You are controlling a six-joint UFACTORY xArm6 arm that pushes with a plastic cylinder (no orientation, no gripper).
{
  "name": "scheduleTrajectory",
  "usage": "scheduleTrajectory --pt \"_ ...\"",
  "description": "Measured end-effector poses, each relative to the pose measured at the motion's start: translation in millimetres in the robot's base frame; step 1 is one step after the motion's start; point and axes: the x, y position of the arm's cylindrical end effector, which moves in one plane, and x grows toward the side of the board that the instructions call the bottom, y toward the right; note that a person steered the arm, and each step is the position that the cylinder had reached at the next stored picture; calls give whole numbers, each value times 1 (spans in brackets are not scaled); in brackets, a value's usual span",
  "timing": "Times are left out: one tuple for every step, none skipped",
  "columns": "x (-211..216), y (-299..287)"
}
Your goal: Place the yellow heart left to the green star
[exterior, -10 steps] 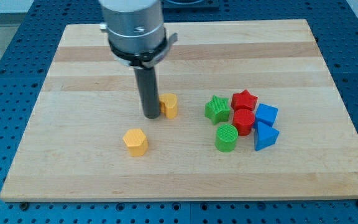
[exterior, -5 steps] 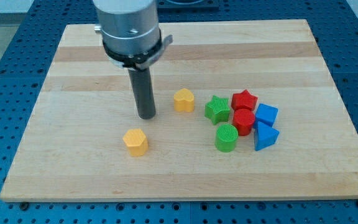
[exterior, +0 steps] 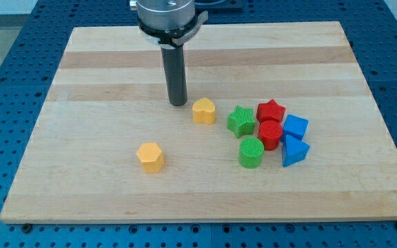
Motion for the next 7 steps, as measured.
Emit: scheduleTrajectory --pt "9 23" --pt "18 53" --pt "26 73" --pt "31 85" --pt "31 97" --pt "27 102" --pt "-1 87"
